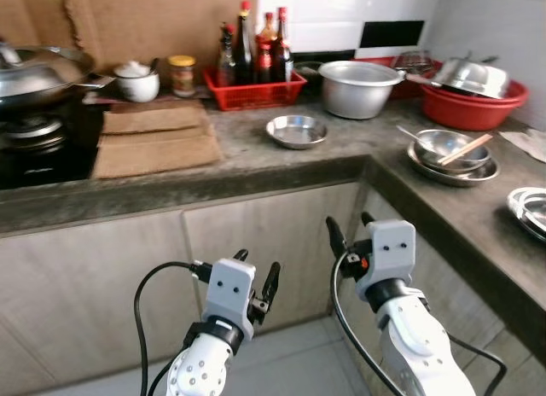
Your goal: Kitchen organization
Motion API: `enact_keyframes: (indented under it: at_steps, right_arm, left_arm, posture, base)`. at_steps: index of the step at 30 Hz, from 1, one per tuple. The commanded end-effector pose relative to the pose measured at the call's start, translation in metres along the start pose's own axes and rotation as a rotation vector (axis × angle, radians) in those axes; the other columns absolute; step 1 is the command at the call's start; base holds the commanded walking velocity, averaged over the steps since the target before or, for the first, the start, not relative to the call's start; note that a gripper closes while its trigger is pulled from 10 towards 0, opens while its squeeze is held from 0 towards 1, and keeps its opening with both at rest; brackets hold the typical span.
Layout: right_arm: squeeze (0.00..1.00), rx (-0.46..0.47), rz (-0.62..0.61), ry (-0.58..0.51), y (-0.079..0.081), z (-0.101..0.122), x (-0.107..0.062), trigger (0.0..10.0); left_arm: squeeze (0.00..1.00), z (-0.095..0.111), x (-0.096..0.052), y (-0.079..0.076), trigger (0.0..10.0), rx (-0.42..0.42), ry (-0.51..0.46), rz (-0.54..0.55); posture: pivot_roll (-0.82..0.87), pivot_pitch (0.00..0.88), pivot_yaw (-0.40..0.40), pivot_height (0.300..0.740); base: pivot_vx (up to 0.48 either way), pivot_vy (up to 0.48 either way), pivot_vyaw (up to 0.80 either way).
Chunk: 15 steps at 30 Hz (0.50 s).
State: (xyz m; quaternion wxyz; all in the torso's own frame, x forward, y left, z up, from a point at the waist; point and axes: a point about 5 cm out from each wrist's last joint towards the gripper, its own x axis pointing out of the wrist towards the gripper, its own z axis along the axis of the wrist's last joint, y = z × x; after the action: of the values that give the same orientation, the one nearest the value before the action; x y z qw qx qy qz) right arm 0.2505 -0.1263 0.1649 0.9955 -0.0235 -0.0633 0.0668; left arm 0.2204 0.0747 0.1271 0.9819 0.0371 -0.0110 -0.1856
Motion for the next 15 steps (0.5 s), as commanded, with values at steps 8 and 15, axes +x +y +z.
enact_keyframes:
  at_steps: [8, 15]
  right_arm:
    - [0.0, 0.01, 0.006, -0.004, 0.001, 0.003, 0.01, 10.0]
    - [0.0, 0.011, 0.006, -0.018, 0.001, 0.008, 0.017, 10.0]
  left_arm:
    - [0.0, 0.005, 0.002, 0.0, 10.0, 0.009, -0.022, 0.001]
    - [0.0, 0.005, 0.003, 0.0, 10.0, 0.011, -0.022, 0.002]
  posture:
    - [0.09, 0.0, -0.048, 0.74]
    - [0.09, 0.0, -0.048, 0.74]
  base:
    - [0.44, 0.0, 0.0]
    - [0.442, 0.0, 0.0]
